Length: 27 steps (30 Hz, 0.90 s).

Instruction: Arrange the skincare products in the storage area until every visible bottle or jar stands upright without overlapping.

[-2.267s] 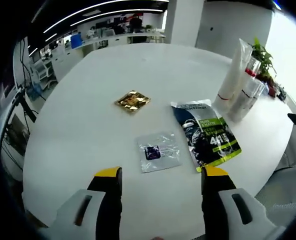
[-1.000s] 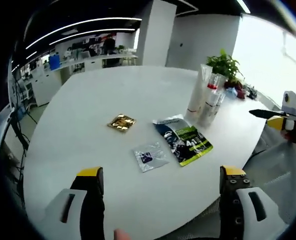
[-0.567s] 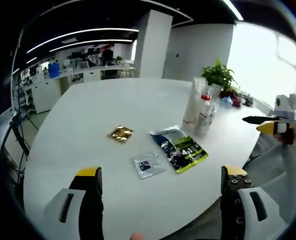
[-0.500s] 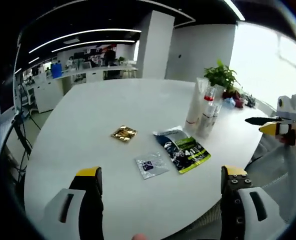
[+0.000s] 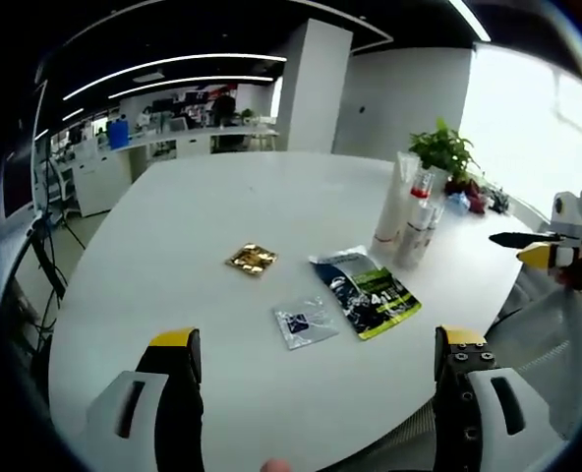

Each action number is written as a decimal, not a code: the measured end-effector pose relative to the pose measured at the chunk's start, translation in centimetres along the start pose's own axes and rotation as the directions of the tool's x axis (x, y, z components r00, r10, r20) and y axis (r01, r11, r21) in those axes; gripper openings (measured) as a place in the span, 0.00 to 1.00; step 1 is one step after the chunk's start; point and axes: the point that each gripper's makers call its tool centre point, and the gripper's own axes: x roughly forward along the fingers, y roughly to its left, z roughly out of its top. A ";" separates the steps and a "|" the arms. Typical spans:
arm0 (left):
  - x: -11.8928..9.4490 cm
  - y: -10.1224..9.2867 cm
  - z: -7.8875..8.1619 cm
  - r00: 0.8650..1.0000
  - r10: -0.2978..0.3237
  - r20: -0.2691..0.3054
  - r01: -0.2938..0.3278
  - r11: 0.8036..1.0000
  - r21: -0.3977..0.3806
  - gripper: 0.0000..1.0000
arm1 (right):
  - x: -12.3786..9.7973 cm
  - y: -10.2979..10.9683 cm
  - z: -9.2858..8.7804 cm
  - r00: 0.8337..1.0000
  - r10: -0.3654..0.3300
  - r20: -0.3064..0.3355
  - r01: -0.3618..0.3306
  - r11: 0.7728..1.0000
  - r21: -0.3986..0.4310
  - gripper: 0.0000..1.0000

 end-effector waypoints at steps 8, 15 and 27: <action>0.3 0.1 -0.4 0.999 -0.006 -0.044 0.007 1.000 0.030 0.97 | 0.0 -0.1 0.0 1.000 0.001 0.007 -0.001 1.000 0.004 0.93; 0.9 0.8 -0.1 0.996 0.003 -0.089 0.004 0.997 0.076 0.96 | 0.0 -0.1 0.0 1.000 0.001 0.009 -0.001 1.000 0.004 0.93; 2.7 2.2 0.2 0.991 0.007 -0.137 0.003 0.997 0.079 0.93 | 0.1 -0.1 -0.1 1.000 0.002 -0.002 -0.002 1.000 0.008 0.93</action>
